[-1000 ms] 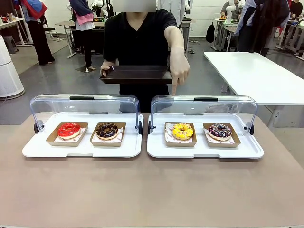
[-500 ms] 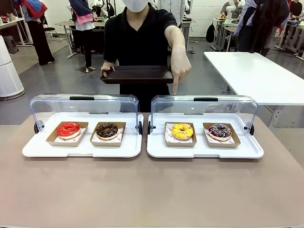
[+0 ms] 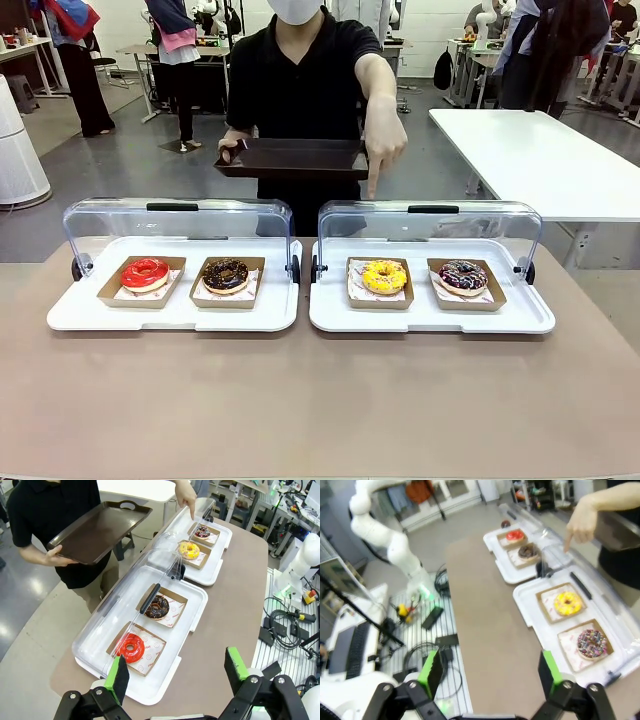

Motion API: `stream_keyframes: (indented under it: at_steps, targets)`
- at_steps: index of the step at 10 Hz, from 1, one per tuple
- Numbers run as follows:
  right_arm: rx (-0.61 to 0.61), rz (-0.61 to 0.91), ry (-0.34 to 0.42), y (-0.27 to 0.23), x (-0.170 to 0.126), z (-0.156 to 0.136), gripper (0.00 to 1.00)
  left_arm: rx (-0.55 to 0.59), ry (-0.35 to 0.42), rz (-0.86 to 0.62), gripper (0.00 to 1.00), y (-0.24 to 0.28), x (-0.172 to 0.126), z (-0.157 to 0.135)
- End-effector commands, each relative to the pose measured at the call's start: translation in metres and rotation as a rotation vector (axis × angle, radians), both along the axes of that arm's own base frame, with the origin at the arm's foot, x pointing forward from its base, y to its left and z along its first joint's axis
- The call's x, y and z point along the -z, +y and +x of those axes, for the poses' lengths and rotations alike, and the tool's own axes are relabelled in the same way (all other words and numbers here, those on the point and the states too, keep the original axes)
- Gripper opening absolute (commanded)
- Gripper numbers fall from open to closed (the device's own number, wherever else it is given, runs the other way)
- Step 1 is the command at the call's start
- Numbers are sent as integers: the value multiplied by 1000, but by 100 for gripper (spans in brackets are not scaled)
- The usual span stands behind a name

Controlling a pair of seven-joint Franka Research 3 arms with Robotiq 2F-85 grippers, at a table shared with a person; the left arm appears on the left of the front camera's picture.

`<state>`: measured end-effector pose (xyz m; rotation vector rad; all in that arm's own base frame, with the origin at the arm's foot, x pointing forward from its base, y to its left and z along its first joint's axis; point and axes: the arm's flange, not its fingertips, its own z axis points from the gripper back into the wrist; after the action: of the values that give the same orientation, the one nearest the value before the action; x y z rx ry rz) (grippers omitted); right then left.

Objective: Provide the desired donut to the person.
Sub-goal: Pick up and lift the Paper togo box containing the Donut pointed at by the person.

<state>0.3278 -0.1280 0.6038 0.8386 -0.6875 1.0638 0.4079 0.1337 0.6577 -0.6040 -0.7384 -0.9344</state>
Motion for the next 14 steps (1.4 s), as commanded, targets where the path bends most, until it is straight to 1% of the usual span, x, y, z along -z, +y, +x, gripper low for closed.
stream_keyframes:
  at_steps: [1, 2, 3, 4, 5, 6, 7, 9, 10, 11, 12, 14]
  targets:
    - [-104, -237, -61, 76, -13, 11, 100, 4, -1, -6, 100, 0, -2, 0]
    - [-155, -366, -99, 125, -15, 14, 100, 4, -1, -6, 100, 0, -2, 0]
    - [-221, -524, -135, 181, -8, 14, 100, 4, -1, -6, 100, 0, -2, 0]
    - [-288, -675, -167, 226, 9, 12, 100, 4, -1, -6, 100, 0, -2, 0]
    - [-329, -822, -185, 262, 32, 13, 100, 4, -1, -6, 100, 0, -2, 0]
    - [-353, -961, -211, 290, 58, 21, 100, 4, -1, -6, 100, 0, -2, 0]
    - [-350, -1002, -201, 313, 81, 32, 100, 4, -1, -6, 100, 0, -2, 0]
    - [-337, -995, -192, 336, 107, 49, 100, 4, -1, -6, 100, 0, -2, 0]
    - [-346, -952, -135, 340, 114, 57, 100, 4, -1, -6, 100, 0, -2, 0]
    - [-360, -905, -100, 339, 116, 60, 100, 4, -1, -6, 100, 0, -2, 0]
    - [-374, -997, -183, 341, 124, 45, 100, 4, -1, -6, 100, 0, -2, 0]
    - [-374, -997, -183, 341, 124, 45, 100, 4, -1, -6, 100, 0, -2, 0]
